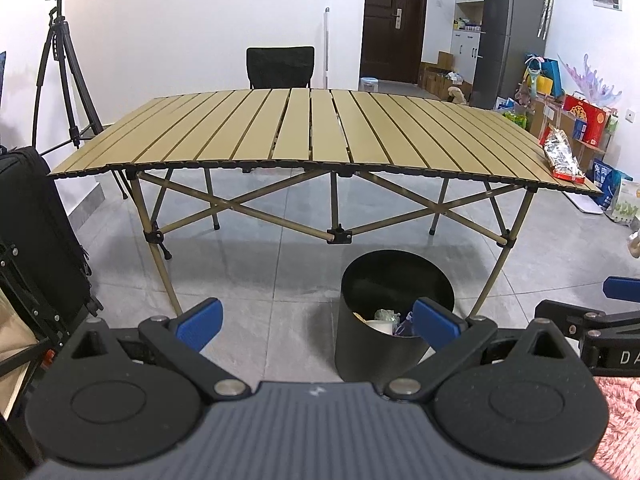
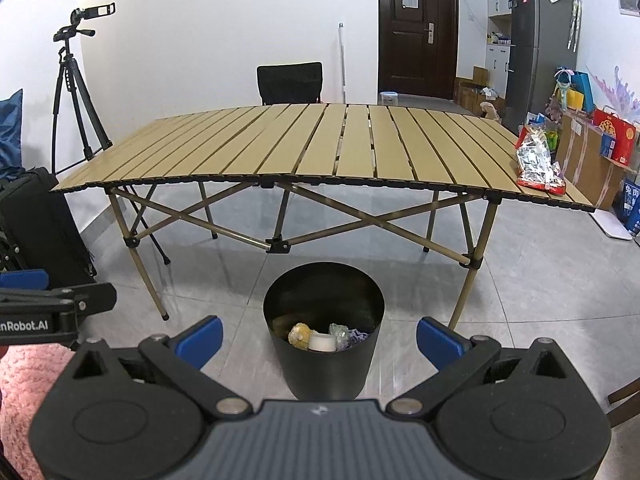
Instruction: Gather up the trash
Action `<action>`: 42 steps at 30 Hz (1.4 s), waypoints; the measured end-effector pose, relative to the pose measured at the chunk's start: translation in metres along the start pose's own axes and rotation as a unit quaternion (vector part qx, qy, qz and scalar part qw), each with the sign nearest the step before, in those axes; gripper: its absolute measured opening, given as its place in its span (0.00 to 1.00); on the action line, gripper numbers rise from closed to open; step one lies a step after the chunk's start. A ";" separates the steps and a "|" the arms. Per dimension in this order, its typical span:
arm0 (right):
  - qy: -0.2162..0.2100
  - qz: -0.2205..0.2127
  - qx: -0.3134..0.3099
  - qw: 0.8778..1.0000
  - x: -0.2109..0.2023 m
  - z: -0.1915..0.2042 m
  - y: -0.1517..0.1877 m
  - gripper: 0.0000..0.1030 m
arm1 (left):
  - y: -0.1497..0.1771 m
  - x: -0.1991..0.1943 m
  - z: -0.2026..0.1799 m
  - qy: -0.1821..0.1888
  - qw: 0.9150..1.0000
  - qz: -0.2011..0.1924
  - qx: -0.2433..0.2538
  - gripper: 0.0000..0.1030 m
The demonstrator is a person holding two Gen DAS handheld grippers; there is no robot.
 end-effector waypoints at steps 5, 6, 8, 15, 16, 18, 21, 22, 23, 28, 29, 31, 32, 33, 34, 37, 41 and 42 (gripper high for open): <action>0.000 -0.003 0.000 1.000 -0.002 -0.001 -0.001 1.00 | 0.000 -0.003 -0.002 0.000 1.000 -0.004 0.002 1.00; 0.000 -0.003 0.001 1.000 -0.001 -0.001 -0.001 1.00 | 0.000 -0.003 -0.002 -0.001 1.000 -0.004 0.003 1.00; 0.000 -0.003 0.001 1.000 -0.002 -0.001 -0.001 1.00 | 0.000 -0.004 -0.003 -0.001 1.000 -0.006 0.005 1.00; 0.001 -0.006 0.002 1.000 -0.003 -0.001 -0.001 1.00 | -0.002 -0.006 -0.003 -0.001 1.000 -0.010 0.003 1.00; 0.001 -0.006 0.002 1.000 -0.003 -0.002 -0.001 1.00 | -0.002 -0.006 -0.002 -0.001 1.000 -0.011 0.003 1.00; 0.002 -0.007 0.003 1.000 -0.003 -0.002 0.000 1.00 | -0.002 -0.007 -0.002 0.000 1.000 -0.011 0.003 1.00; 0.002 -0.008 0.004 1.000 -0.003 -0.002 0.000 1.00 | -0.003 -0.007 -0.003 0.001 1.000 -0.013 0.005 1.00; 0.003 -0.008 0.005 1.000 -0.004 -0.003 -0.001 1.00 | -0.003 -0.007 -0.003 0.001 1.000 -0.013 0.005 1.00; 0.003 -0.008 0.005 1.000 -0.004 -0.003 -0.001 1.00 | -0.003 -0.007 -0.003 0.001 1.000 -0.013 0.005 1.00; 0.003 -0.008 0.005 1.000 -0.004 -0.003 -0.001 1.00 | -0.004 -0.008 -0.003 0.002 1.000 -0.014 0.005 1.00; 0.003 -0.008 0.005 1.000 -0.004 -0.003 -0.001 1.00 | -0.004 -0.008 -0.004 0.003 1.000 -0.015 0.005 1.00; 0.002 -0.008 0.005 1.000 -0.004 -0.003 0.000 1.00 | -0.004 -0.009 -0.004 0.005 1.000 -0.017 0.005 1.00; 0.002 -0.008 0.005 1.000 -0.004 -0.003 0.000 1.00 | -0.004 -0.009 -0.004 0.005 1.000 -0.017 0.006 1.00; 0.002 -0.008 0.005 1.000 -0.004 -0.003 0.000 1.00 | -0.004 -0.009 -0.004 0.006 1.000 -0.017 0.005 1.00; 0.002 -0.008 0.005 1.000 -0.004 -0.003 0.000 1.00 | -0.004 -0.010 -0.004 0.007 1.000 -0.017 0.005 1.00; 0.002 -0.008 0.006 1.000 -0.005 -0.003 0.000 1.00 | -0.004 -0.010 -0.005 0.008 1.000 -0.018 0.004 1.00; 0.002 -0.008 0.007 1.000 -0.004 -0.003 0.000 1.00 | -0.005 -0.010 -0.007 0.013 1.000 -0.019 0.004 1.00; 0.002 -0.007 0.007 1.000 -0.004 -0.003 0.000 1.00 | -0.005 -0.010 -0.008 0.013 1.000 -0.020 0.005 1.00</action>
Point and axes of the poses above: each gripper's, at about its wrist camera, not at the fingertips, and x roughly the way its jaws point, z to its left, y to its underside, the point moved 10 cm from there along x, roughly the way its jaws point, and after that the axes turned 4 degrees about -x, right-handed, at the moved point
